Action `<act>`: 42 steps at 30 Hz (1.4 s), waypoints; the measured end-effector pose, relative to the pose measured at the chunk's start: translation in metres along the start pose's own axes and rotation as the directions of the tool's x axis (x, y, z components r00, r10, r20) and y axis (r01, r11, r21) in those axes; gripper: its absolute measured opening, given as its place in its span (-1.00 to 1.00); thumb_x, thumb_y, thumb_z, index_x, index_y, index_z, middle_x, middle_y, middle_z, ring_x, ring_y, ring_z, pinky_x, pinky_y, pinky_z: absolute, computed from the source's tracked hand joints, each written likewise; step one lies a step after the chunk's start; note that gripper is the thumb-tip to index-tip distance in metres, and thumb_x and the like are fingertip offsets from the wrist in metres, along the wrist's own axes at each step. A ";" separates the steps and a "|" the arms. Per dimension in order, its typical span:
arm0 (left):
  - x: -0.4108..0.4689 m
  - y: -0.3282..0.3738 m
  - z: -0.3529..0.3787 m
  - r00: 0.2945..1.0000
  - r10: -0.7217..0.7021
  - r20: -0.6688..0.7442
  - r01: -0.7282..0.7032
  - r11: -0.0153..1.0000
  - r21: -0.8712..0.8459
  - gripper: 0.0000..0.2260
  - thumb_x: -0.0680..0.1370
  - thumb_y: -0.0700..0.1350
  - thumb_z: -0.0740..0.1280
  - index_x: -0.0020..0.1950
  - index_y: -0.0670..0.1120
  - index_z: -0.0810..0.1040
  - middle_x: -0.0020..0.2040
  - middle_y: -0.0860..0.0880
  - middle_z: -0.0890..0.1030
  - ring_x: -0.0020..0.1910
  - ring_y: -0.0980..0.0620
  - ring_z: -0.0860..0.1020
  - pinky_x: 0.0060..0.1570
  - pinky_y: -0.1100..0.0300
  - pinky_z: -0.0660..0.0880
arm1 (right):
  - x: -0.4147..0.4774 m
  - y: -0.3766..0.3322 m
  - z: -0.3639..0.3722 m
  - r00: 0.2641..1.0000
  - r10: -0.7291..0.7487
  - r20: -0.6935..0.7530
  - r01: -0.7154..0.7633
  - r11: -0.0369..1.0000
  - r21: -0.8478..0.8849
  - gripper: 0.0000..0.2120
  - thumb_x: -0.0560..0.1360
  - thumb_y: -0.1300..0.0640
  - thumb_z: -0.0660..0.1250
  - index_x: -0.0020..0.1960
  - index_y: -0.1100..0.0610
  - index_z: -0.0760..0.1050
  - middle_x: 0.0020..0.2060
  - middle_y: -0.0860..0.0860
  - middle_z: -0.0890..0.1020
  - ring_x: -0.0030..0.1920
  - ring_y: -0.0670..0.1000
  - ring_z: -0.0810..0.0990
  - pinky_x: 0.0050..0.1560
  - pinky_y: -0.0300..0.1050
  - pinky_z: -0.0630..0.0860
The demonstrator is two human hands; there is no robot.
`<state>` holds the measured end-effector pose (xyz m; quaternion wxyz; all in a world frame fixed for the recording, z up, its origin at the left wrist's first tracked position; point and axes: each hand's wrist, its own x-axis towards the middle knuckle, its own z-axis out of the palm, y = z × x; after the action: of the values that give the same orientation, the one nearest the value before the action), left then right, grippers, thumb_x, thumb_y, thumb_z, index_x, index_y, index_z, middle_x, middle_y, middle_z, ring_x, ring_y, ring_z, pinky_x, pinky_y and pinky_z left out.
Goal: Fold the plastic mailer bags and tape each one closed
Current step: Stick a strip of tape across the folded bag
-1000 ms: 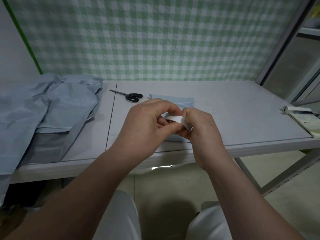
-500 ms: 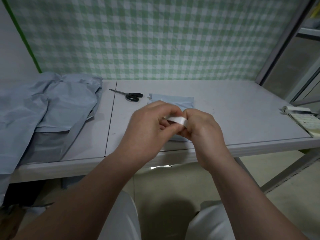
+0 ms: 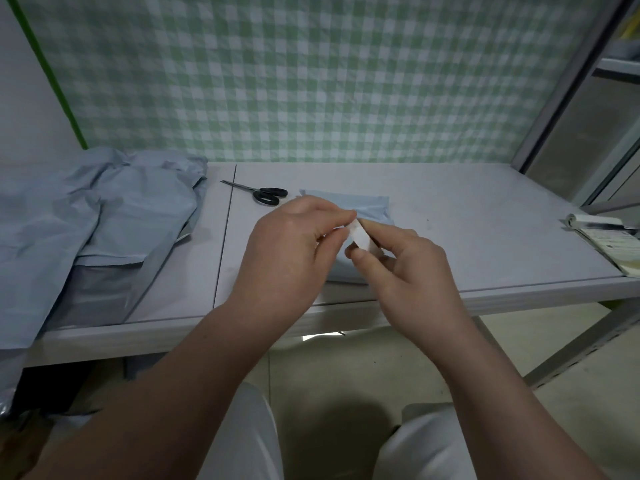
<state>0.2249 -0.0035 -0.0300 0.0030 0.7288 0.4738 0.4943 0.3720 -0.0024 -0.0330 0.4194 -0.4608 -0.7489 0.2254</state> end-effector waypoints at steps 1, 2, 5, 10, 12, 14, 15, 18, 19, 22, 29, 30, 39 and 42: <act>0.000 0.001 0.000 0.999 0.035 -0.015 -0.035 0.999 0.035 -0.81 0.51 -0.16 0.31 0.04 -0.12 0.67 -0.07 -0.01 0.65 -0.15 0.15 0.56 -0.13 0.21 0.51 | 0.000 0.000 0.001 1.000 -0.016 -0.010 0.016 0.998 -0.065 -0.77 0.53 0.14 0.29 0.14 -0.06 0.58 -0.26 -0.13 0.59 -0.04 -0.10 0.49 -0.05 -0.20 0.45; 0.000 0.002 0.001 0.997 0.075 -0.027 -0.073 0.994 0.077 -0.82 0.52 -0.15 0.30 0.02 -0.12 0.68 -0.10 -0.02 0.66 -0.15 0.09 0.59 -0.15 0.15 0.54 | 0.000 0.001 0.003 0.999 -0.030 -0.017 0.028 0.992 -0.126 -0.78 0.53 0.15 0.30 0.14 0.00 0.58 -0.30 -0.14 0.56 -0.06 -0.08 0.48 -0.07 -0.20 0.42; -0.001 0.002 0.003 0.985 0.169 -0.045 -0.154 0.959 0.237 -0.86 0.50 -0.19 0.31 -0.11 -0.13 0.68 -0.22 -0.06 0.67 -0.24 -0.05 0.63 -0.27 0.06 0.58 | 0.000 0.002 0.006 0.996 -0.065 -0.054 0.050 0.969 -0.244 -0.80 0.53 0.15 0.30 0.12 0.14 0.59 -0.34 -0.10 0.52 -0.09 -0.01 0.47 -0.11 -0.24 0.34; 0.000 0.004 0.004 0.977 0.212 -0.025 -0.183 0.894 0.409 -0.94 0.38 -0.26 0.38 -0.28 -0.13 0.63 -0.36 -0.06 0.61 -0.37 -0.08 0.58 -0.45 0.05 0.52 | 0.000 -0.002 0.008 0.989 -0.129 -0.079 0.093 0.932 -0.351 -0.90 0.50 0.21 0.31 -0.19 0.18 0.46 -0.39 0.00 0.52 -0.22 0.06 0.42 -0.24 -0.12 0.26; 0.002 0.003 0.002 0.965 0.263 0.019 -0.244 0.861 0.447 -0.93 0.35 -0.26 0.40 -0.31 -0.12 0.61 -0.40 -0.04 0.59 -0.41 -0.06 0.55 -0.49 0.08 0.48 | -0.001 -0.004 0.007 0.987 -0.141 -0.077 0.101 0.916 -0.388 -0.92 0.48 0.23 0.31 -0.19 0.20 0.47 -0.38 0.03 0.55 -0.24 0.08 0.41 -0.23 -0.07 0.27; 0.006 0.002 -0.001 0.948 0.308 0.077 -0.306 0.823 0.479 -0.91 0.33 -0.25 0.42 -0.35 -0.10 0.58 -0.42 -0.02 0.56 -0.45 -0.04 0.50 -0.50 0.12 0.43 | -0.001 -0.005 0.005 0.986 -0.146 -0.078 0.100 0.901 -0.422 -0.93 0.46 0.26 0.31 -0.20 0.21 0.47 -0.40 0.03 0.54 -0.27 0.08 0.37 -0.26 -0.06 0.25; 0.008 0.001 -0.003 0.939 0.327 0.104 -0.335 0.807 0.487 -0.90 0.32 -0.26 0.43 -0.37 -0.10 0.57 -0.43 -0.02 0.55 -0.46 -0.04 0.49 -0.50 0.14 0.41 | 0.000 -0.006 0.004 0.987 -0.140 -0.073 0.095 0.895 -0.436 -0.89 0.46 0.26 0.30 -0.23 0.19 0.43 -0.42 0.01 0.50 -0.28 0.08 0.35 -0.29 -0.05 0.23; 0.015 -0.001 -0.005 0.908 0.390 0.155 -0.413 0.764 0.495 -0.87 0.29 -0.28 0.44 -0.40 -0.11 0.54 -0.48 -0.04 0.51 -0.49 -0.06 0.46 -0.52 0.18 0.36 | 0.000 -0.012 0.000 0.993 -0.116 -0.021 0.090 0.862 -0.499 -0.82 0.49 0.23 0.25 -0.26 0.11 0.31 -0.45 -0.07 0.36 -0.25 0.04 0.28 -0.38 -0.06 0.23; 0.017 -0.001 -0.005 0.899 0.409 0.159 -0.431 0.755 0.494 -0.86 0.30 -0.28 0.42 -0.42 -0.12 0.53 -0.49 -0.04 0.49 -0.50 -0.06 0.45 -0.53 0.18 0.35 | 0.001 -0.013 -0.001 0.994 -0.111 -0.004 0.093 0.853 -0.514 -0.83 0.49 0.23 0.24 -0.25 0.10 0.31 -0.45 -0.10 0.31 -0.24 0.03 0.27 -0.41 -0.08 0.23; 0.021 -0.002 -0.006 0.879 0.449 0.161 -0.465 0.730 0.501 -0.84 0.36 -0.26 0.35 -0.43 -0.12 0.51 -0.50 -0.05 0.47 -0.51 -0.05 0.45 -0.52 0.18 0.34 | 0.002 -0.016 -0.004 0.993 -0.110 0.034 0.111 0.837 -0.535 -0.80 0.50 0.23 0.23 -0.26 0.07 0.28 -0.46 -0.13 0.26 -0.25 0.03 0.25 -0.43 -0.13 0.21; 0.016 -0.008 0.000 0.901 0.418 0.118 -0.426 0.797 0.427 -0.92 0.31 -0.27 0.34 -0.38 -0.15 0.51 -0.43 -0.05 0.51 -0.45 -0.04 0.43 -0.51 0.14 0.34 | 0.005 -0.014 -0.006 0.991 -0.107 0.076 0.131 0.833 -0.537 -0.83 0.52 0.16 0.24 -0.25 0.09 0.35 -0.46 -0.11 0.28 -0.30 0.06 0.27 -0.44 -0.11 0.21; 0.015 -0.008 0.001 0.912 0.386 0.137 -0.408 0.825 0.391 -0.94 0.31 -0.26 0.32 -0.37 -0.16 0.51 -0.42 -0.05 0.51 -0.45 -0.04 0.43 -0.52 0.12 0.37 | 0.006 -0.013 -0.006 0.991 -0.102 0.082 0.130 0.837 -0.531 -0.85 0.52 0.16 0.24 -0.23 0.11 0.39 -0.47 -0.09 0.30 -0.32 0.06 0.28 -0.42 -0.06 0.24; 0.018 -0.011 -0.012 0.944 -0.136 0.301 0.252 0.884 -0.394 -0.89 0.43 -0.21 0.46 -0.21 -0.02 0.59 -0.30 0.14 0.61 -0.28 0.22 0.55 -0.24 0.35 0.48 | 0.009 -0.012 -0.019 0.989 0.086 0.122 -0.078 0.995 -0.070 -0.90 0.49 0.10 0.34 -0.14 0.03 0.64 -0.22 -0.03 0.67 -0.12 -0.09 0.56 -0.14 -0.21 0.44; 0.015 -0.011 -0.009 0.927 -0.217 0.306 0.356 0.764 -0.538 -0.90 0.41 -0.21 0.46 -0.13 -0.05 0.63 -0.30 0.06 0.59 -0.27 0.08 0.56 -0.24 0.24 0.55 | 0.009 -0.013 -0.020 0.982 0.121 0.145 -0.130 0.990 0.050 -0.89 0.48 0.08 0.36 -0.09 -0.09 0.66 -0.17 -0.20 0.67 -0.05 -0.23 0.58 -0.13 -0.18 0.54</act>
<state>0.2117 0.0087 -0.0194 0.3564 0.6619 0.4015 0.5232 0.3799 -0.0013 -0.0089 0.3636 -0.4773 -0.7393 0.3056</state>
